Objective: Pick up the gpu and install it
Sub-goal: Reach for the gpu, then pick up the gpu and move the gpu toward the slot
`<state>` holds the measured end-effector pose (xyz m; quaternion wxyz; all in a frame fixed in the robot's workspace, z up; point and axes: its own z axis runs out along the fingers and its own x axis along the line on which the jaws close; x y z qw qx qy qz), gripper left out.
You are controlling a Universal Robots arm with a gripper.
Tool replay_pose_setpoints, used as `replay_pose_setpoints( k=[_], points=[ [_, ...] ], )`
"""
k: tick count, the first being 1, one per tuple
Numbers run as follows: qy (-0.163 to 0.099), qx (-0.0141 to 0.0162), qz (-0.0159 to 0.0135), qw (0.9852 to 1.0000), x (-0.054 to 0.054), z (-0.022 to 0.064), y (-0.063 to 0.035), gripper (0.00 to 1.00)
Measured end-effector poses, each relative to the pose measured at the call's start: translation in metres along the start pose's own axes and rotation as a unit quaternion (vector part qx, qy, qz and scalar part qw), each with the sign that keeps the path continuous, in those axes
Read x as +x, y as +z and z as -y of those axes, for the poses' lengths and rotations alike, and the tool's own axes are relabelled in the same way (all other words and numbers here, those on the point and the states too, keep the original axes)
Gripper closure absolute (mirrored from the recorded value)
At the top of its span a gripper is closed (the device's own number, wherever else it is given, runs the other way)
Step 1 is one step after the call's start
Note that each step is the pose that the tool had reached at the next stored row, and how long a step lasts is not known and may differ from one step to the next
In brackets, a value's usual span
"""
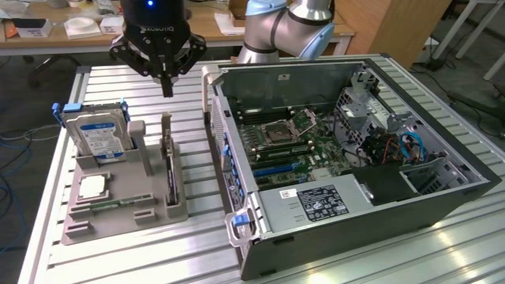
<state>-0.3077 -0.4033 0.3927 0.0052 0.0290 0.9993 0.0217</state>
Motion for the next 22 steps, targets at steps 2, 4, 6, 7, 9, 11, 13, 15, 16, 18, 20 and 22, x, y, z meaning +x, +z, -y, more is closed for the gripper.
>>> replay_pose_setpoints(
  k=[2, 4, 6, 7, 9, 11, 13, 15, 16, 18, 20, 22],
  points=[
    [0.0, 0.0, 0.0, 1.0, 0.003, 0.0003, 0.0, 0.9],
    [-0.001, 0.0, 0.0, 1.0, 0.005, 0.0006, -0.0001, 0.9],
    [-0.001, 0.0, -0.0001, 1.0, 0.008, 0.0009, -0.0001, 0.9],
    [-0.002, 0.0, -0.0001, 1.0, 0.009, 0.001, -0.0001, 0.9],
    [-0.002, 0.0, 0.0, 1.0, 0.012, 0.0014, -0.0001, 0.9],
    [-0.003, 0.0, -0.0001, 1.0, 0.014, 0.0018, -0.0002, 0.9],
    [-0.004, 0.0, -0.0001, 1.0, 0.017, 0.0021, -0.0002, 0.9],
    [-0.004, 0.0, -0.0002, 1.0, 0.019, 0.0025, -0.0003, 0.9],
    [-0.005, 0.0001, -0.0002, 1.0, 0.021, 0.0027, -0.0003, 0.9],
    [-0.005, 0.0001, -0.0002, 1.0, 0.023, 0.003, -0.0003, 0.9],
    [-0.006, 0.0001, -0.0002, 1.0, 0.023, 0.0031, -0.0003, 0.9],
    [-0.006, 0.0001, -0.0002, 1.0, 0.023, 0.0031, -0.0003, 0.9]
  ],
)
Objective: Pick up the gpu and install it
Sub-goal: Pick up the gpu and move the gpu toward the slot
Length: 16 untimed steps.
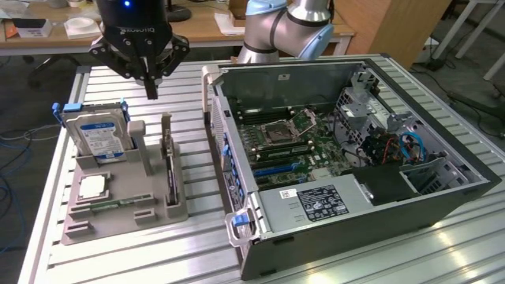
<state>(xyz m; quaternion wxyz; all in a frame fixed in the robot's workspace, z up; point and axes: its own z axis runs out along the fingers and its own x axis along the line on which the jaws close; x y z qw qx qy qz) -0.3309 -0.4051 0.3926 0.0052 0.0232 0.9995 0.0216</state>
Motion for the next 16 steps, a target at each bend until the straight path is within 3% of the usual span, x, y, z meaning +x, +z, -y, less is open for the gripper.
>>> replay_pose_setpoints(
  k=[4, 7, 11, 13, 16],
  points=[
    [0.0, 0.0, 0.0, 1.0, 0.0001, 0.0, 0.0, 0.89],
    [0.0, 0.0, 0.0, 1.0, 0.0001, 0.0, 0.0, 0.71],
    [0.0, 0.0, 0.0, 1.0, 0.0001, 0.0, 0.0, 0.59],
    [0.0, 0.0, 0.0, 1.0, 0.0001, 0.0, 0.0, 0.47],
    [-0.001, 0.0, 0.0, 1.0, 0.0002, 0.0006, 0.0, 0.42]
  ],
)
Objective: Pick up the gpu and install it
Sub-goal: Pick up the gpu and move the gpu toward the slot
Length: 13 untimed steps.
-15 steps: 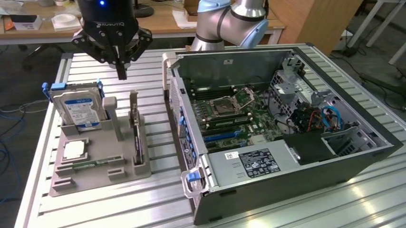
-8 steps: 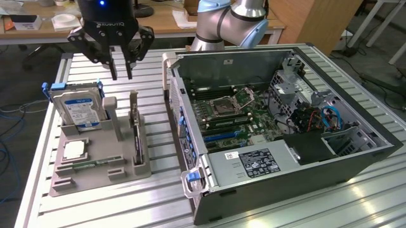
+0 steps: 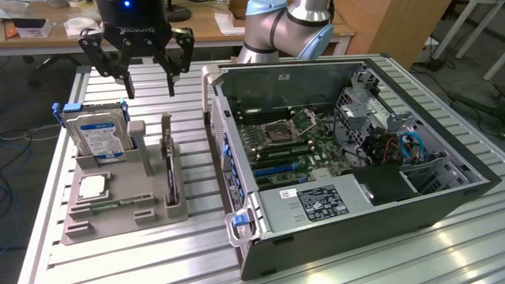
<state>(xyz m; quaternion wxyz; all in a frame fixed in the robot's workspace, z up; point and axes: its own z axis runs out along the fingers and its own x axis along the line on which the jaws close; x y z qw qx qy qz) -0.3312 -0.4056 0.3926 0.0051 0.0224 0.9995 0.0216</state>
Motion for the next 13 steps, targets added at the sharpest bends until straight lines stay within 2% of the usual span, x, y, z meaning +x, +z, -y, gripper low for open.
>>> replay_pose_setpoints(
  k=[1, 13],
  points=[
    [-0.002, 0.0, 0.0, 1.0, -0.0001, 0.0003, 0.0, 0.35],
    [-0.043, -0.0004, -0.0019, 0.9991, -0.0002, 0.0029, 0.0004, 0.35]
  ],
)
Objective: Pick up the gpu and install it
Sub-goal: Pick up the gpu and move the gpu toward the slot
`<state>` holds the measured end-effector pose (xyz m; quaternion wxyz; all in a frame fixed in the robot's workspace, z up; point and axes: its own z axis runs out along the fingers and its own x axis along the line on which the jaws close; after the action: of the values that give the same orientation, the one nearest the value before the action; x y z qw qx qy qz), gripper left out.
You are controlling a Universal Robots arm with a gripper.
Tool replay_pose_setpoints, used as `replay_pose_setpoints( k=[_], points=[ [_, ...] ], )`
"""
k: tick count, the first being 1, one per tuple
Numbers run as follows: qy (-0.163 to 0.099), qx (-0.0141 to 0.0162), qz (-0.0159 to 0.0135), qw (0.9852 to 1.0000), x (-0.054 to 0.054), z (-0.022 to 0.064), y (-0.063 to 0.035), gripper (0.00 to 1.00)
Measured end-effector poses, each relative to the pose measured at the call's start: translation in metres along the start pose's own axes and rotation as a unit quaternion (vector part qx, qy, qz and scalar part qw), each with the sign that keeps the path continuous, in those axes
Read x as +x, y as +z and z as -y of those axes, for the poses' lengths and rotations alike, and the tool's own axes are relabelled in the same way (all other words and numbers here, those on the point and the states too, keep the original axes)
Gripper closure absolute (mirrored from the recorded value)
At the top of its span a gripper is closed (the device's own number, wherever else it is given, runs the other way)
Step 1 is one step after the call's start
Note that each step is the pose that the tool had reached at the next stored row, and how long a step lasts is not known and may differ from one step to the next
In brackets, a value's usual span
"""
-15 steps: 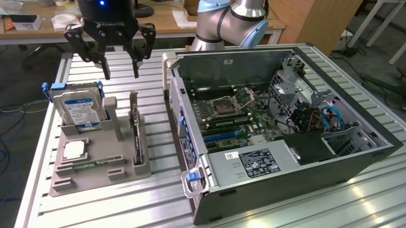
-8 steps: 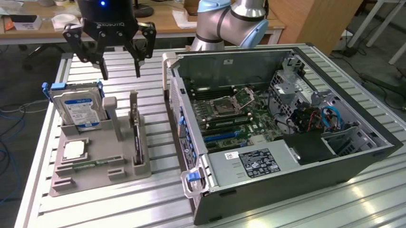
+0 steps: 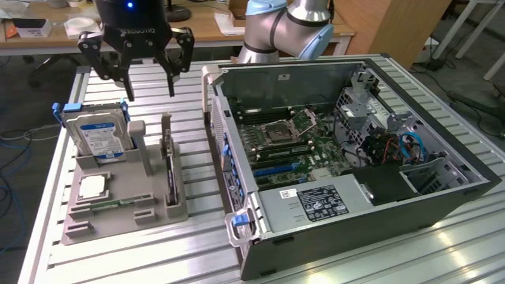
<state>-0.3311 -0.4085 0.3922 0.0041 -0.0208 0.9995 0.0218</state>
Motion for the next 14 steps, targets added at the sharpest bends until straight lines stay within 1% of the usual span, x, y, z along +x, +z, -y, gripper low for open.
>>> replay_pose_setpoints(
  k=[6, 14],
  points=[
    [0.0, 0.0, 0.0001, 1.0, 0.0001, 0.0016, 0.0057, 0.35],
    [0.0, -0.0001, 0.0002, 1.0, 0.0007, 0.004, 0.0105, 0.35]
  ],
)
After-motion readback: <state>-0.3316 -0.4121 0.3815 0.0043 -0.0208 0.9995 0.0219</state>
